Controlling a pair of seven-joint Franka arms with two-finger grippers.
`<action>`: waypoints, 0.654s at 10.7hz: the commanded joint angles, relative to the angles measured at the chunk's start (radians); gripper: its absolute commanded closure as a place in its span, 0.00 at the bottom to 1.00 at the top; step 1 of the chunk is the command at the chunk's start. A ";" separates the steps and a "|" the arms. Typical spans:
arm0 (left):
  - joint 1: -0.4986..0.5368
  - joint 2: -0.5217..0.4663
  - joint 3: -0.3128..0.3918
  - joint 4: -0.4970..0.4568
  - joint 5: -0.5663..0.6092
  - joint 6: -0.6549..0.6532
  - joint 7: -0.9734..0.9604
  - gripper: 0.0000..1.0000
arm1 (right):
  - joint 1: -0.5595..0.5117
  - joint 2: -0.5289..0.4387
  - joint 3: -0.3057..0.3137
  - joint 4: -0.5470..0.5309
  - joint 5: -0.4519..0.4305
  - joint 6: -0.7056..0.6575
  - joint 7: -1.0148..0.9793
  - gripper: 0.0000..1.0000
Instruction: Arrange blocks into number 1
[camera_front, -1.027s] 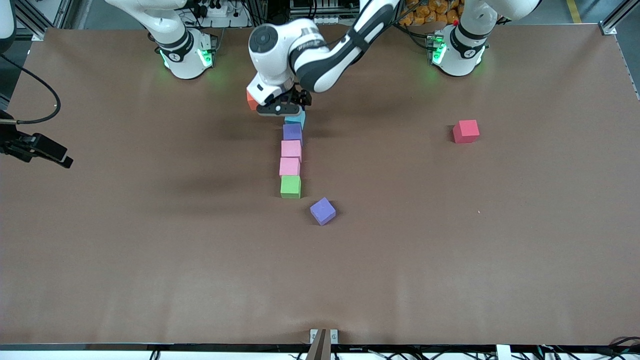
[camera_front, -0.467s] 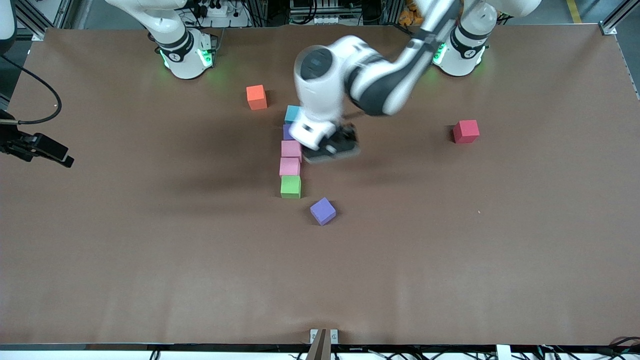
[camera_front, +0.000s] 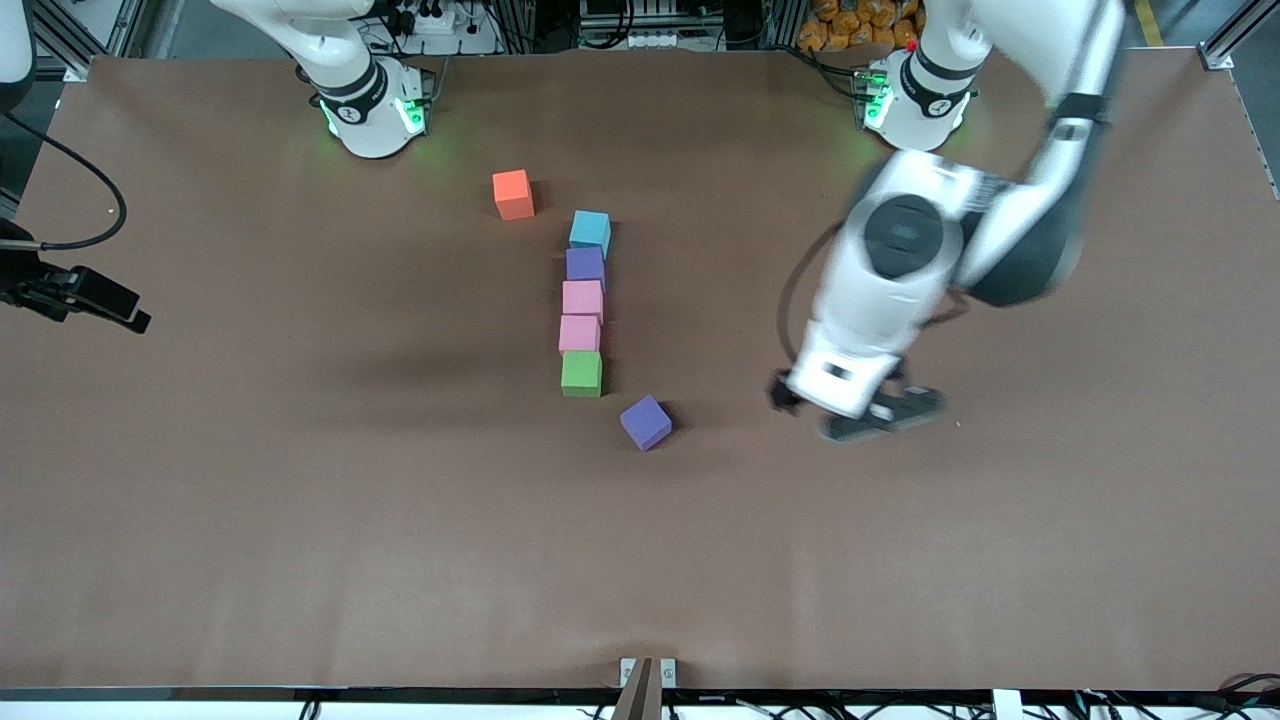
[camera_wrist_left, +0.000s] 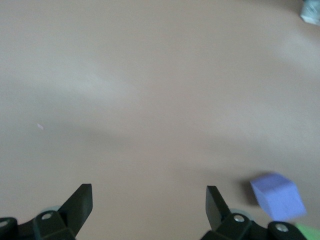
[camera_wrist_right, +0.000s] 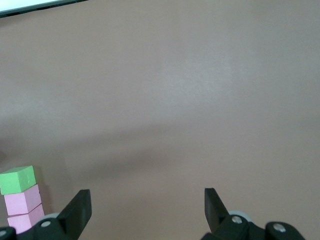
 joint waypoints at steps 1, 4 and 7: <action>0.107 -0.049 -0.025 -0.024 -0.007 -0.074 0.070 0.00 | -0.005 0.006 0.008 0.020 -0.020 -0.015 -0.005 0.00; 0.268 -0.115 -0.031 -0.055 -0.117 -0.244 0.104 0.00 | -0.005 0.006 0.008 0.020 -0.020 -0.017 -0.005 0.00; 0.310 -0.312 -0.037 -0.335 -0.136 -0.211 0.205 0.00 | -0.005 0.006 0.008 0.020 -0.020 -0.017 -0.005 0.00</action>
